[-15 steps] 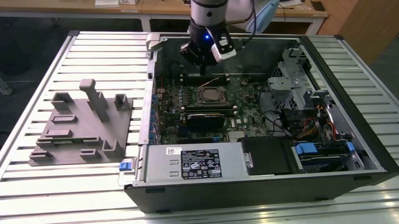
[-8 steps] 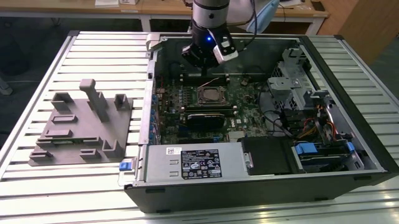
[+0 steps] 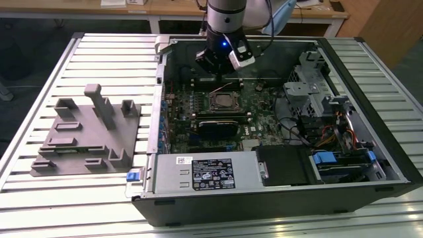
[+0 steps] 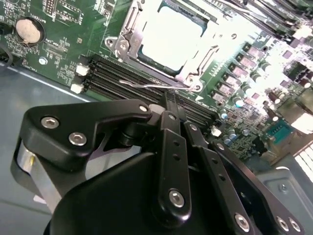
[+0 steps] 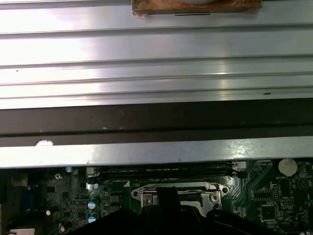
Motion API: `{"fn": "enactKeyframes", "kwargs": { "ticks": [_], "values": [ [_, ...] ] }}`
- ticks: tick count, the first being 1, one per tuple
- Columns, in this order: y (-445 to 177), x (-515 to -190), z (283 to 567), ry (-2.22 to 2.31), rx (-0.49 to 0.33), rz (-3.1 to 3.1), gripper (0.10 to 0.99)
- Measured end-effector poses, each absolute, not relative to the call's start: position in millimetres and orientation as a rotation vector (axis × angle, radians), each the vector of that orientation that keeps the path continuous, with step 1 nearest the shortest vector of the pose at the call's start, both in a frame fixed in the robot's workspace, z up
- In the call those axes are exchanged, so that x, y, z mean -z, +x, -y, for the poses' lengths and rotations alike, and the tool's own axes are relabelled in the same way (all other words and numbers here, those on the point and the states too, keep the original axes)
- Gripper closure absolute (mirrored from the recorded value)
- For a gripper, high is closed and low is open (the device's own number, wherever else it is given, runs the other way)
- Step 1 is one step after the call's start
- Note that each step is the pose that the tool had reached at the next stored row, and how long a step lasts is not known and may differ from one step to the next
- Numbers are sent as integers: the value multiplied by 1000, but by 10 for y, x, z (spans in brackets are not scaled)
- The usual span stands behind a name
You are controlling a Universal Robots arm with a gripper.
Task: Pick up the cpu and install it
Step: 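Install the first cpu locking lever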
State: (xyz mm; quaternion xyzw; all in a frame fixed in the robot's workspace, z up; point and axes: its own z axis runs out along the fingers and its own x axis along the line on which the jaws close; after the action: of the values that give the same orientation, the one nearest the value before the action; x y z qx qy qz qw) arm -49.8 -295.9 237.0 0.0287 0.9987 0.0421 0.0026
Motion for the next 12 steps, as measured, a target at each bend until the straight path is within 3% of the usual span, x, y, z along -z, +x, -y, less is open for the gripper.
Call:
{"fn": "enactKeyframes", "kwargs": {
  "ticks": [12],
  "values": [
    [-434,-2265,2931,60,-132,-3134,980]
  ]
}}
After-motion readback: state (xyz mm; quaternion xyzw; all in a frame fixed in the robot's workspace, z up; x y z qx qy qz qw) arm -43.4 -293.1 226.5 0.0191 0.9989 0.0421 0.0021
